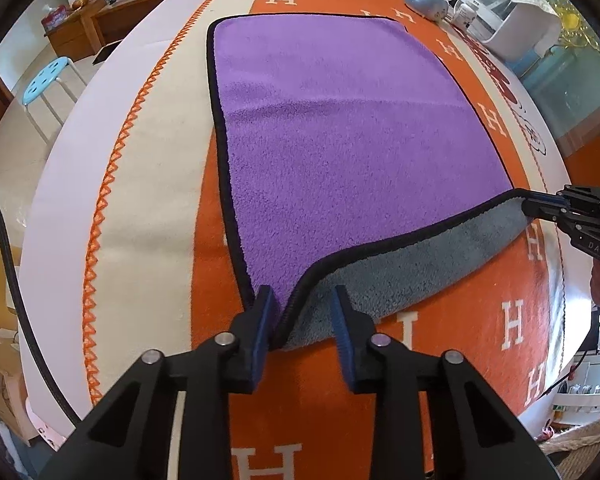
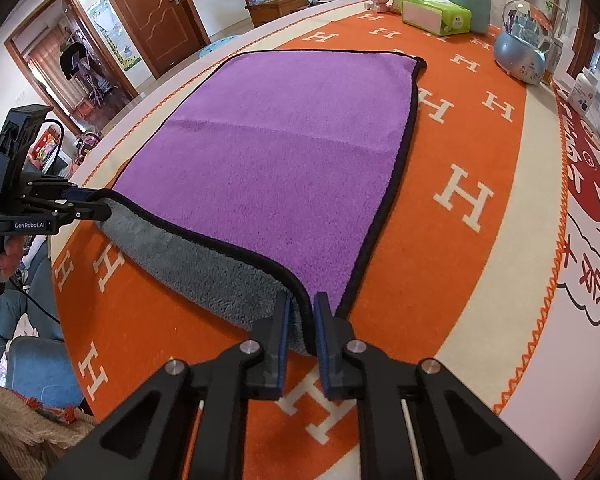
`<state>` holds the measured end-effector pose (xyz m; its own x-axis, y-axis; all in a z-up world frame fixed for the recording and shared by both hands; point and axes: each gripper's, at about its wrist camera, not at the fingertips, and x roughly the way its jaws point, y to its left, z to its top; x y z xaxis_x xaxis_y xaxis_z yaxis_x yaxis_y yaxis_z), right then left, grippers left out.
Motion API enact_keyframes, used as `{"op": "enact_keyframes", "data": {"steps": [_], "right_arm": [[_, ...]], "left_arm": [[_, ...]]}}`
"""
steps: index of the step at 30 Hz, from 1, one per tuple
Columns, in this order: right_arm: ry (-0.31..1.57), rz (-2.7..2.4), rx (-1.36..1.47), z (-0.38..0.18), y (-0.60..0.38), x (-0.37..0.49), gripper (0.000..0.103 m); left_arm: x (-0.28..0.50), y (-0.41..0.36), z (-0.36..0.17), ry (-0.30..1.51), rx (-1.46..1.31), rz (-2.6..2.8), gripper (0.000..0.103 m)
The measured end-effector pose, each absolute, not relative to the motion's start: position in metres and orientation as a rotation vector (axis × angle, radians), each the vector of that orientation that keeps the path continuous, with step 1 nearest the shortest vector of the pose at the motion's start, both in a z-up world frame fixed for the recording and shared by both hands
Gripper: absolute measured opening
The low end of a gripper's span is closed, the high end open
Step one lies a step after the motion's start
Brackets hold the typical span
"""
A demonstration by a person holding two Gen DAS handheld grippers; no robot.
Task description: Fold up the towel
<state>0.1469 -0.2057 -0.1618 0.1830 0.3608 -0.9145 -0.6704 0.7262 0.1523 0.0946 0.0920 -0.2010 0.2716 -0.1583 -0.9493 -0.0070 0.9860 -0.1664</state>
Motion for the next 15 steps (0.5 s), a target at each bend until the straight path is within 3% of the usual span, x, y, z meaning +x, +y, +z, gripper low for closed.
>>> {"op": "enact_keyframes", "data": {"steps": [7,15], "right_arm": [[1.168,0.738,-0.328,-0.16,-0.204,0.142,0.005],[1.118,0.686,-0.337,-0.154,-0.203,0.132,0.004]], "left_arm": [[0.09,0.086,-0.197,1.283,-0.112,-0.086,0.009],[0.079,0.08,-0.191,1.257,-0.088,-0.028,0.006]]}}
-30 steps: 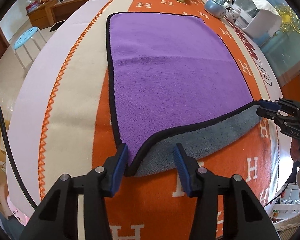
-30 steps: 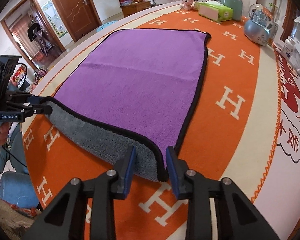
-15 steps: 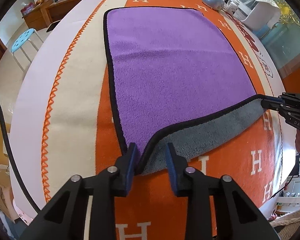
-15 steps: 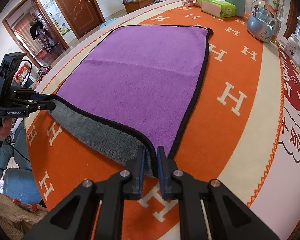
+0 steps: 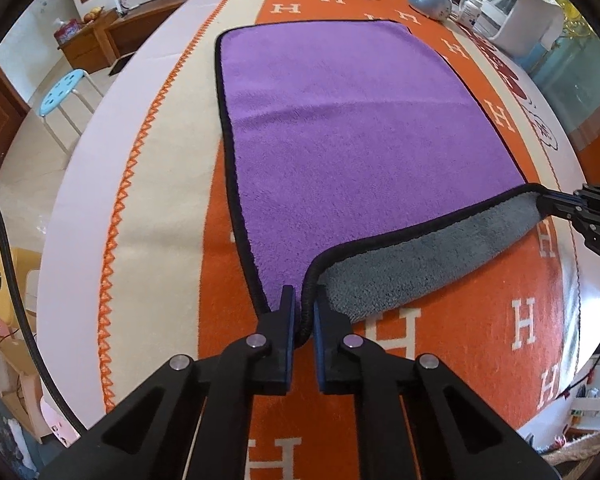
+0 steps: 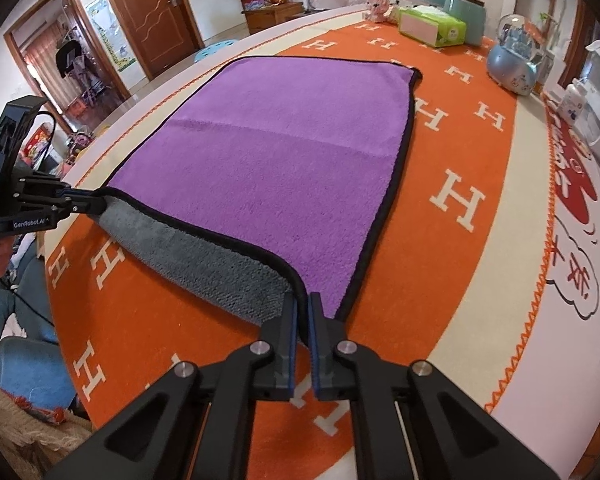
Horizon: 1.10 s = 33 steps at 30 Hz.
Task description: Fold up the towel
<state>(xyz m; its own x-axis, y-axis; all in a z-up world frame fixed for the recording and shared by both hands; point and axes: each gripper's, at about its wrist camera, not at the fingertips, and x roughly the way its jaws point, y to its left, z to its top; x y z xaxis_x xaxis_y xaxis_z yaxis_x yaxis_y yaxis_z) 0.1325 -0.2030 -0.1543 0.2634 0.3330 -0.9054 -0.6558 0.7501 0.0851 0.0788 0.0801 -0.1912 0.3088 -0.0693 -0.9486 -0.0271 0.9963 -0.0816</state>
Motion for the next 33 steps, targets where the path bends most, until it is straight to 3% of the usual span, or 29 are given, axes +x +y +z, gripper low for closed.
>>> {"op": "enact_keyframes", "data": {"steps": [14,33], "right_arm": [[1.012,0.58,-0.276,-0.114,-0.2,0.144,0.004],[0.91,0.437,-0.201,-0.078,-0.167,0.229,0.004]], "left_arm": [[0.093,0.092,-0.134,1.129,-0.05,0.051,0.004],[0.192,0.112,-0.093,1.011,-0.003,0.12,0.004]]}}
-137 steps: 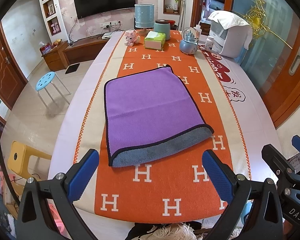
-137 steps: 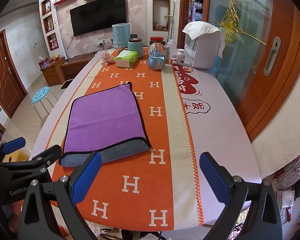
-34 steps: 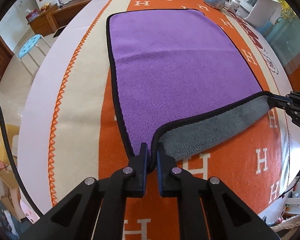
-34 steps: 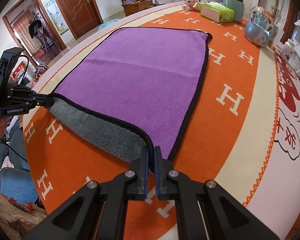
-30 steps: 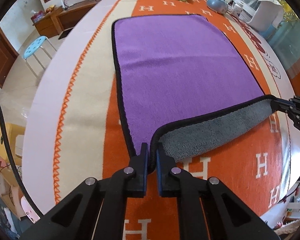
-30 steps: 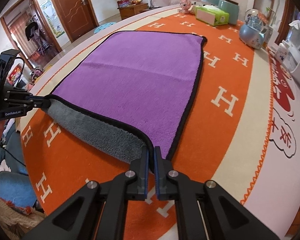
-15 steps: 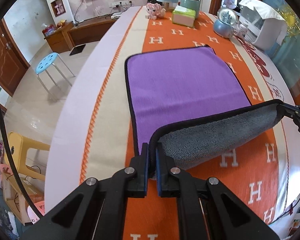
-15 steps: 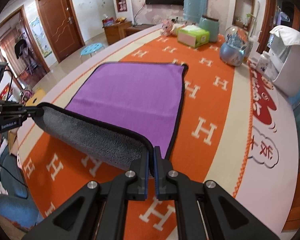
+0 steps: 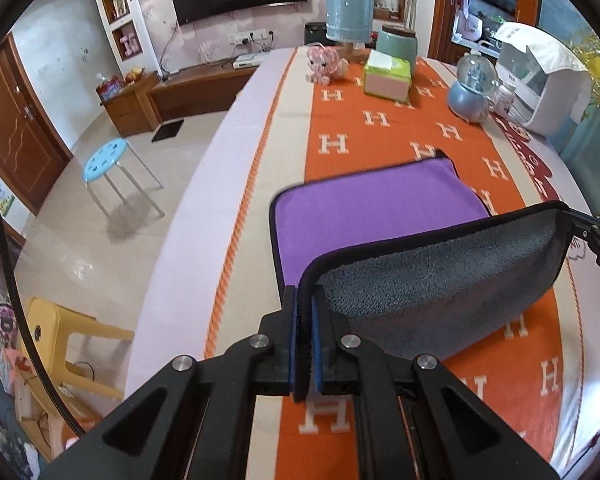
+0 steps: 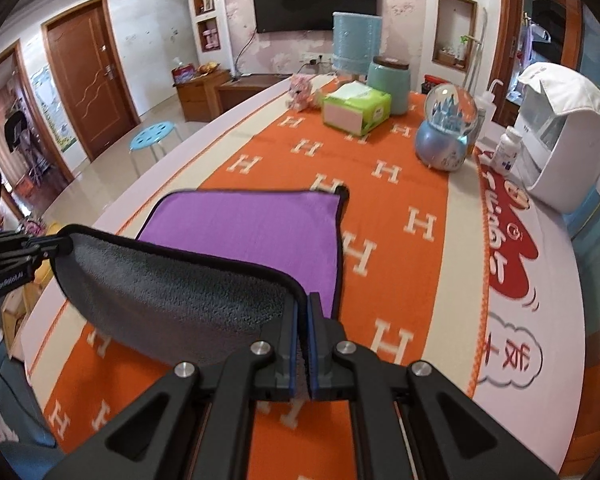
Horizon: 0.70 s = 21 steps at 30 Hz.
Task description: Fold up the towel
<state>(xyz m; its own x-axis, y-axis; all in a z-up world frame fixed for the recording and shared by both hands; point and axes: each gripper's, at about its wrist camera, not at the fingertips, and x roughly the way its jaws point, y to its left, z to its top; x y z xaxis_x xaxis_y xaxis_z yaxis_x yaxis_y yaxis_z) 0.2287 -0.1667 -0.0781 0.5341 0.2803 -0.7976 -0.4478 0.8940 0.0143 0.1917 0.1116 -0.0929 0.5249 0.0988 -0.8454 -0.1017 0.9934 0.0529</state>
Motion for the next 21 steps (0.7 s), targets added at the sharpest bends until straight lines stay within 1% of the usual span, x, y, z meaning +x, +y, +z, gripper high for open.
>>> {"op": "enact_keyframes", "data": {"steps": [8,21], "right_arm": [[0.915,0.37,-0.184,-0.089,-0.148,0.286,0.004],[0.963,0.323,-0.19,-0.119,-0.118,0.355,0.004]], "left_arm": [[0.248,0.12,-0.099,0.982,-0.004,0.15,0.004],[0.315,0.145,-0.152,1.078,-0.085,0.185,0.004]]}}
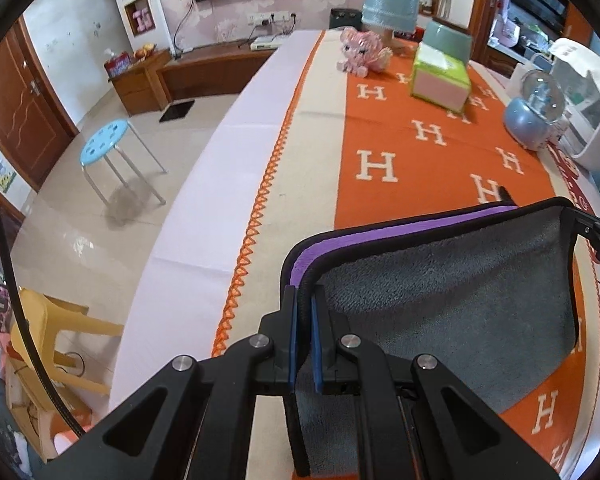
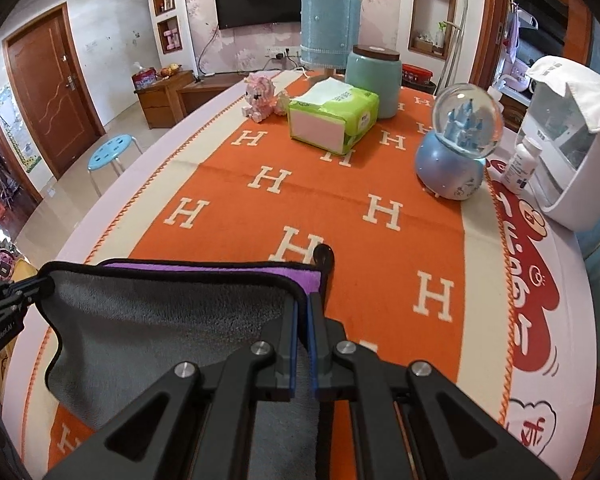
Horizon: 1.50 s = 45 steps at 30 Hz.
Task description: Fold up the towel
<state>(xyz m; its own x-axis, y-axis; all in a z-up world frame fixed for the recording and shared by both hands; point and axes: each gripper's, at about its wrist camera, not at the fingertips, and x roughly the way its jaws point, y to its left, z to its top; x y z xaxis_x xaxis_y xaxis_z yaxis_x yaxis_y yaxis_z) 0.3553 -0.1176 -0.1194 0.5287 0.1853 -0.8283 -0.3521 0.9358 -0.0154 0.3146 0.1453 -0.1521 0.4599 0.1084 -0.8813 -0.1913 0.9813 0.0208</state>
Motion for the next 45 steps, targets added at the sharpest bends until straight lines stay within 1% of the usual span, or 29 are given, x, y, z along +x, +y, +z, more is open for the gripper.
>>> {"op": "enact_keyframes", "data": {"steps": [16,38,45], "right_arm": [[1.04,0.283,-0.216,-0.16,-0.106,0.381,0.004],[1.044,0.254,-0.229,-0.172,-0.102,0.389,0.004],[1.066,0.245,-0.221,-0.178,-0.103,0.394,0.004]], "left_arm": [[0.35,0.157,-0.187,1.156,-0.116,0.191,0.005],[0.358,0.161,-0.194,1.149,-0.142,0.215,0.005],[0.361,0.165,-0.202,1.163,-0.165,0.236,0.008]]}}
